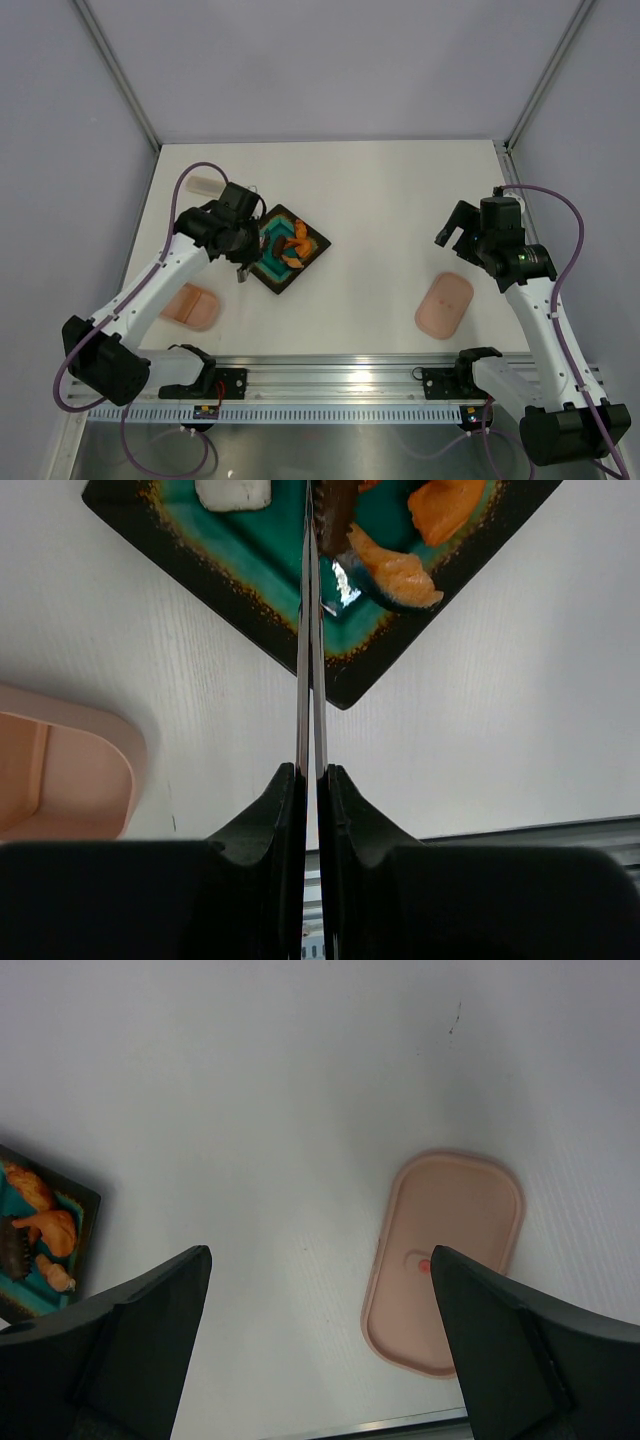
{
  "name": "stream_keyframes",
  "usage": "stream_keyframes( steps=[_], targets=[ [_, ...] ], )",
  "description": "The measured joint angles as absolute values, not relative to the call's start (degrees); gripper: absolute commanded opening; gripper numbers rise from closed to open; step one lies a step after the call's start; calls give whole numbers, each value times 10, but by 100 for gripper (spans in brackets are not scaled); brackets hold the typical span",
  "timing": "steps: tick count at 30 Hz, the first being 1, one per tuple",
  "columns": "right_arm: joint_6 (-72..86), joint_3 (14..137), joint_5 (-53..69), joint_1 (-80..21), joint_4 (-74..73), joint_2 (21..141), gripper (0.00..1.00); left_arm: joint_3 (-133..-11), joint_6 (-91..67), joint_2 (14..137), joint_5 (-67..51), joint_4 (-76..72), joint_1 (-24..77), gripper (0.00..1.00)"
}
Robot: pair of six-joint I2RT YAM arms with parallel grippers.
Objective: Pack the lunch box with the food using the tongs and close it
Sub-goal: Adjust the fake food on the plate, then pick up the fake food from the plate.
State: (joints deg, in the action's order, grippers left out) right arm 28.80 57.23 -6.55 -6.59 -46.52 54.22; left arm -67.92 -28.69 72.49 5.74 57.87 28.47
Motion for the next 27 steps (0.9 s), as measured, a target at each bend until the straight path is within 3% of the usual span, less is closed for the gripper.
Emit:
stream_keyframes(
  steps=[5, 9, 27],
  targets=[
    [289, 572, -64, -66, -465, 542, 99, -709, -278, 726, 85, 588, 285, 37],
    [289, 572, -64, -66, -465, 542, 99, -724, -274, 740, 114, 603, 285, 45],
    [289, 569, -65, -66, -465, 545, 99, -720, -272, 783, 151, 601, 285, 52]
  ],
)
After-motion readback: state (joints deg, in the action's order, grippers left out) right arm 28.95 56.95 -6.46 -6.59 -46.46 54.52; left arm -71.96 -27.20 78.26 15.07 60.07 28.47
